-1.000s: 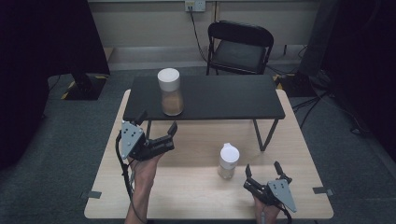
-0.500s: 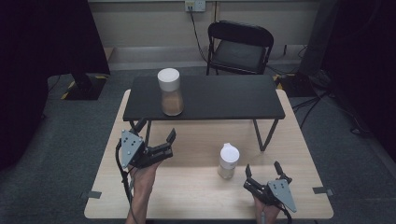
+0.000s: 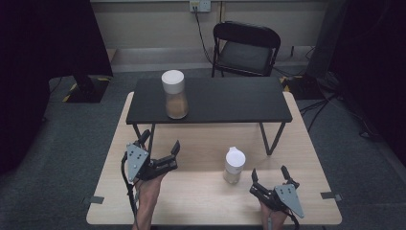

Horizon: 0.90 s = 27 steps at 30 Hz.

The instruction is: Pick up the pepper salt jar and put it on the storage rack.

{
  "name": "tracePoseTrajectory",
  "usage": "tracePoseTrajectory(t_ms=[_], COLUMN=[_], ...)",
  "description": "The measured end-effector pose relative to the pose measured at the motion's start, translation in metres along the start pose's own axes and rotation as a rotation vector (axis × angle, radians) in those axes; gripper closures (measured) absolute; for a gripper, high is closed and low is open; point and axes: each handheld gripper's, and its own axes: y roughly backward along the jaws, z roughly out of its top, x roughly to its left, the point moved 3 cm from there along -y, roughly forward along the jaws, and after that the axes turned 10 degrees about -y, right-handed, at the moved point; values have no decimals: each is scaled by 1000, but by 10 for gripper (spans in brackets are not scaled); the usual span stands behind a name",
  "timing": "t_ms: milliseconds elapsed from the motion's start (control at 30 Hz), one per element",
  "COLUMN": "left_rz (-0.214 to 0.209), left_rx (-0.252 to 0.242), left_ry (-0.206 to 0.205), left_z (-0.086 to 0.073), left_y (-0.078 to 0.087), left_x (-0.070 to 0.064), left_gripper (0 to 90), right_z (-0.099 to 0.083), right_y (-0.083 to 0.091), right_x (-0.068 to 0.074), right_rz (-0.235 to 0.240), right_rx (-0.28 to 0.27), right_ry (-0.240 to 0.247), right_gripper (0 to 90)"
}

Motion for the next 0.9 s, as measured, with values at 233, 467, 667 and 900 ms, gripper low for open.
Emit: tracePoseTrajectory(t_ms=[233, 467, 667, 900], left_rz=[14, 22, 26, 59], left_rx=[10, 35, 46, 59], left_ry=[8, 0, 2, 2], left_z=[-15, -30, -41, -61], left_y=[7, 10, 14, 21], left_x=[-4, -10, -14, -20], left_gripper=[3, 4, 4, 4], right_z=[0, 0, 0, 0], right_y=[0, 0, 0, 0], right_x=[0, 0, 0, 0], right_rz=[0, 0, 0, 0], right_rx=[0, 0, 0, 0], right_ry=[0, 0, 0, 0], right_gripper=[15, 15, 15, 16])
